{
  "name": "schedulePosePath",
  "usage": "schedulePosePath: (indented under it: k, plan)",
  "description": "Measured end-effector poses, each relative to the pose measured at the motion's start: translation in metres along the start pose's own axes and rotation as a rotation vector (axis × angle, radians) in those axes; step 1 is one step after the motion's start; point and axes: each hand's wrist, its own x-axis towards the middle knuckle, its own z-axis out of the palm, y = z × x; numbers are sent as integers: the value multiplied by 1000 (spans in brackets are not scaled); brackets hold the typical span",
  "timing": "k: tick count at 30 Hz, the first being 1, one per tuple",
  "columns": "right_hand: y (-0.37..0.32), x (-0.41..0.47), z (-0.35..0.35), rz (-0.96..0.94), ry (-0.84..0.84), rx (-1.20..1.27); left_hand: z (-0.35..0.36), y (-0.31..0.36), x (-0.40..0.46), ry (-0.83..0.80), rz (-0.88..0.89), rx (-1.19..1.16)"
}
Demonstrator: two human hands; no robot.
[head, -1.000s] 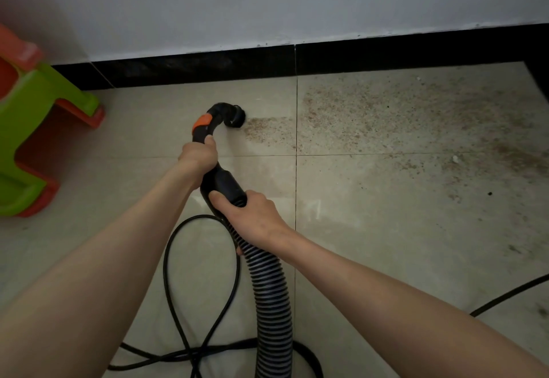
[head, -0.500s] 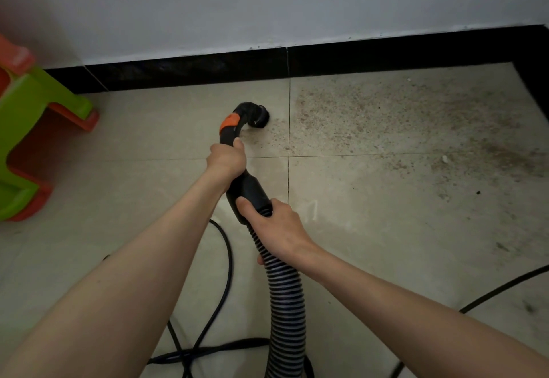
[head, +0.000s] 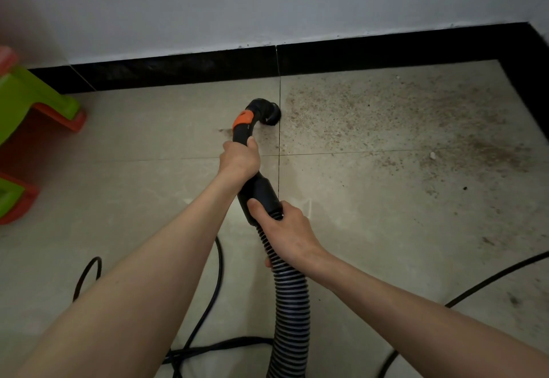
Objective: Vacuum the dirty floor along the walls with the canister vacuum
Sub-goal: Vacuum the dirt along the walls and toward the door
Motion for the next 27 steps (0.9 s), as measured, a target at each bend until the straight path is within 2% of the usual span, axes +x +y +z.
schedulePosePath:
  k: [8, 17, 27]
  plan:
    - [-13, 9, 14, -23, -32, -25, -18, -9, 19, -10, 6, 11]
    - [-34, 39, 56, -30, -189, -118, -71, -45, 51, 113, -97, -25]
    - [-27, 17, 86, -48, -244, -176, -93, -92, 48, 72, -134, -97]
